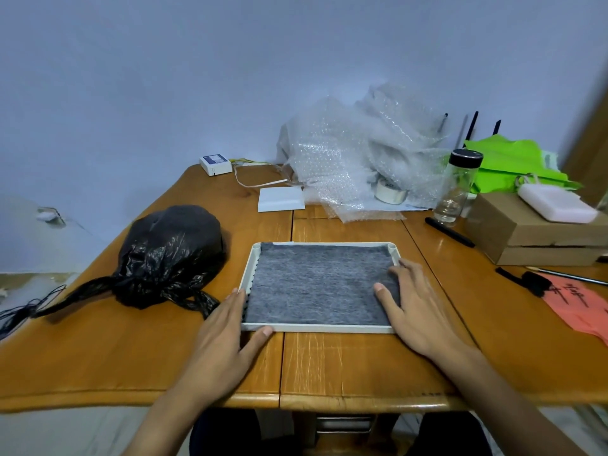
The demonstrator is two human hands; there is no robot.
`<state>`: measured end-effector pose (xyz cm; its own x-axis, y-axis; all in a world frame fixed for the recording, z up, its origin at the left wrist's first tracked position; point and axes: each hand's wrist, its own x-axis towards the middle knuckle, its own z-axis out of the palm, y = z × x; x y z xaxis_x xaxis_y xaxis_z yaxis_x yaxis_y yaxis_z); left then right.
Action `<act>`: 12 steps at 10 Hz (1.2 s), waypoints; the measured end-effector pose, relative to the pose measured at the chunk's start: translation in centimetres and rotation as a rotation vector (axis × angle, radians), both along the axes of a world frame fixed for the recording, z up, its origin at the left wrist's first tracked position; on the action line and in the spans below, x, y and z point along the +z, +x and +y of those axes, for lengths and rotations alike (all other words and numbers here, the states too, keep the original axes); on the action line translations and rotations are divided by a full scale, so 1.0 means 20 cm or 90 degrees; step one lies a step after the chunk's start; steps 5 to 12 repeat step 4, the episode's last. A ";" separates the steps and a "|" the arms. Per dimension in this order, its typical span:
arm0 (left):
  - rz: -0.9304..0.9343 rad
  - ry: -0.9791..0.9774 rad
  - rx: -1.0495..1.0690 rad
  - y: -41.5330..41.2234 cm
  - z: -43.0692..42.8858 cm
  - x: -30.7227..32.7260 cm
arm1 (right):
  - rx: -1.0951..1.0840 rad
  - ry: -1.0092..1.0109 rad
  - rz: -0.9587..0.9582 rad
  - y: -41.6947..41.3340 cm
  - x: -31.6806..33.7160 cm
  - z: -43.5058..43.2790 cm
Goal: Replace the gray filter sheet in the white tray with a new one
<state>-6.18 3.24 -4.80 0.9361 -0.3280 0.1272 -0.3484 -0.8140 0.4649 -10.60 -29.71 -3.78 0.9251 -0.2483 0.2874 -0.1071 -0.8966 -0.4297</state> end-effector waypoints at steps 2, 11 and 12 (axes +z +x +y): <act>0.013 0.046 0.027 0.10 -0.06 -0.03 | -0.033 0.080 0.034 0.08 0.01 -0.01; -0.007 0.042 0.029 0.09 -0.06 -0.01 | -0.037 0.144 -0.054 0.07 0.06 0.00; -0.007 0.042 0.029 0.09 -0.06 -0.01 | -0.037 0.144 -0.054 0.07 0.06 0.00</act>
